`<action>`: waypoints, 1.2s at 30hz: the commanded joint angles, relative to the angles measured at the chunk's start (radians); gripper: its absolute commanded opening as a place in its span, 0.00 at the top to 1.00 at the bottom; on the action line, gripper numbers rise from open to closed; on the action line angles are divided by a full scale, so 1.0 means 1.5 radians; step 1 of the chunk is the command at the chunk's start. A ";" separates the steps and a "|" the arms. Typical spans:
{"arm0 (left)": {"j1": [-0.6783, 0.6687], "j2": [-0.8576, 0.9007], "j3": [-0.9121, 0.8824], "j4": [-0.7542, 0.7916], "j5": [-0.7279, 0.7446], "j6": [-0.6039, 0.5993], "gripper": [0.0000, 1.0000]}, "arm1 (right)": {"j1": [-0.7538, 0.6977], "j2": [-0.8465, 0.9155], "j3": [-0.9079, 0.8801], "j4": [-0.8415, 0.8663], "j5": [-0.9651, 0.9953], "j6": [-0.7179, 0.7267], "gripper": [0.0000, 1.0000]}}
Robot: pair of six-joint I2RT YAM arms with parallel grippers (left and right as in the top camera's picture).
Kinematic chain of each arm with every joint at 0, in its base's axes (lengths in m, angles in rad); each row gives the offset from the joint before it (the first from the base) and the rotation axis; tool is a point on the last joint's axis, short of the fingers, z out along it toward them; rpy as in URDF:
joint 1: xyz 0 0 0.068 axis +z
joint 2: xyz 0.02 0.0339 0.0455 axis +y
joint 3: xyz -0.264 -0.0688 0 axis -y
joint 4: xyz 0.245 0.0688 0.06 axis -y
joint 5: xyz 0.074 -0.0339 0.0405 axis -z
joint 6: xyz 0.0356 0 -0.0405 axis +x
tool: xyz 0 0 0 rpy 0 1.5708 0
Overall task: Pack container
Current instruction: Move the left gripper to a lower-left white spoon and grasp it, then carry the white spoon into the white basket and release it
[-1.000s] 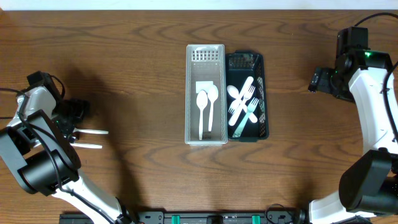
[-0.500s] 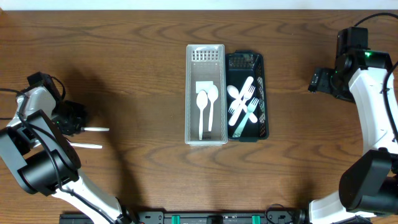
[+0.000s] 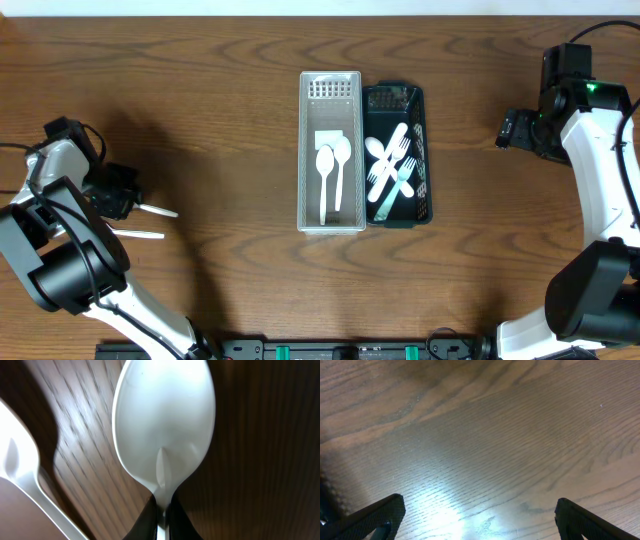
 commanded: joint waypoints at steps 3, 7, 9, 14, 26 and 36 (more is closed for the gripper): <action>-0.034 -0.022 0.026 -0.048 0.061 0.051 0.94 | -0.004 0.000 -0.002 0.003 0.000 -0.009 0.02; -0.103 -0.107 0.069 -0.075 0.056 0.097 0.94 | -0.004 0.000 -0.002 0.006 0.000 -0.009 0.01; -0.149 -0.155 0.089 -0.079 0.056 0.104 0.94 | -0.004 0.000 -0.002 0.007 0.000 -0.009 0.02; -0.314 -0.266 0.132 -0.068 0.056 0.171 0.94 | -0.004 0.000 -0.002 0.009 0.000 -0.009 0.01; -0.675 -0.232 0.137 0.011 -0.012 0.247 0.94 | -0.004 0.000 -0.002 0.010 0.000 -0.008 0.02; -0.719 -0.074 0.137 0.009 -0.011 0.245 0.91 | -0.004 0.000 -0.002 0.007 0.000 -0.008 0.01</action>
